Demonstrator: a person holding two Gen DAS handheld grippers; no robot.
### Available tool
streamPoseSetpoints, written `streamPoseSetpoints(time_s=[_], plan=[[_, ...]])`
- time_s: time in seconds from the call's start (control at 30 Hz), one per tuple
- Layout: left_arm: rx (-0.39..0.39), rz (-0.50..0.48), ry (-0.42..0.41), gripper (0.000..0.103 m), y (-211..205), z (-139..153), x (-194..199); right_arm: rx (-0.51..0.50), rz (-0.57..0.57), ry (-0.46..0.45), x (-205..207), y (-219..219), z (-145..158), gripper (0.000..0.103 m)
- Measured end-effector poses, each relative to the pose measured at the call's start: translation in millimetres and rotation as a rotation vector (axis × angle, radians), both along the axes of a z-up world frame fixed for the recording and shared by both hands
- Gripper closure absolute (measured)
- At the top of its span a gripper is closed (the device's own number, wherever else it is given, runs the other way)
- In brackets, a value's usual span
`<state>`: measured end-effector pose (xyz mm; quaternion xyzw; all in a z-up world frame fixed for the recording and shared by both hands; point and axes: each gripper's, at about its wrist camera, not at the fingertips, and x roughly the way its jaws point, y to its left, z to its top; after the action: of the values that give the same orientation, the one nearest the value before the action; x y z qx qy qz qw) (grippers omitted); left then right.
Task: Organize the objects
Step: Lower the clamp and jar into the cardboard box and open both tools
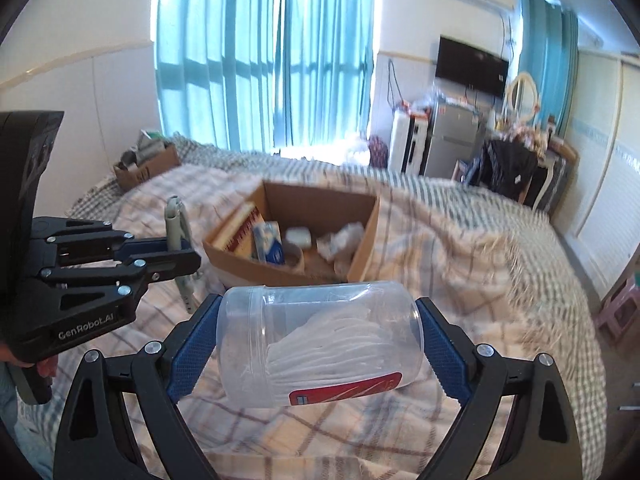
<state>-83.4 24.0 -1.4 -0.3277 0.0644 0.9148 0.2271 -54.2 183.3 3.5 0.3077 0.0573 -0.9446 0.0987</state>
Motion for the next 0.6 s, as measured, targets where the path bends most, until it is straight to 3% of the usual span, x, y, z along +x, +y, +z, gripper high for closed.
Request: streamPoseSetpoints(time_s=[0.3, 0.47, 0.6], plan=[[0.05, 0.057, 0.072, 0.091, -11.1, 40.9, -46.8, 0.028, 0.042, 0.115, -30.2, -20.5, 50.9, 0.01], [0.059, 0.077, 0.049, 0.091, -13.4, 35.2, -98.9, -0.008, 0.059, 0.104, -80.2, -23.9, 56.2, 0.01], [0.043, 0.083, 0.024, 0.091, -10.8, 14.8, -141.3, -0.031, 0.047, 0.07, -130.3, -17.5, 49.1, 0.01]])
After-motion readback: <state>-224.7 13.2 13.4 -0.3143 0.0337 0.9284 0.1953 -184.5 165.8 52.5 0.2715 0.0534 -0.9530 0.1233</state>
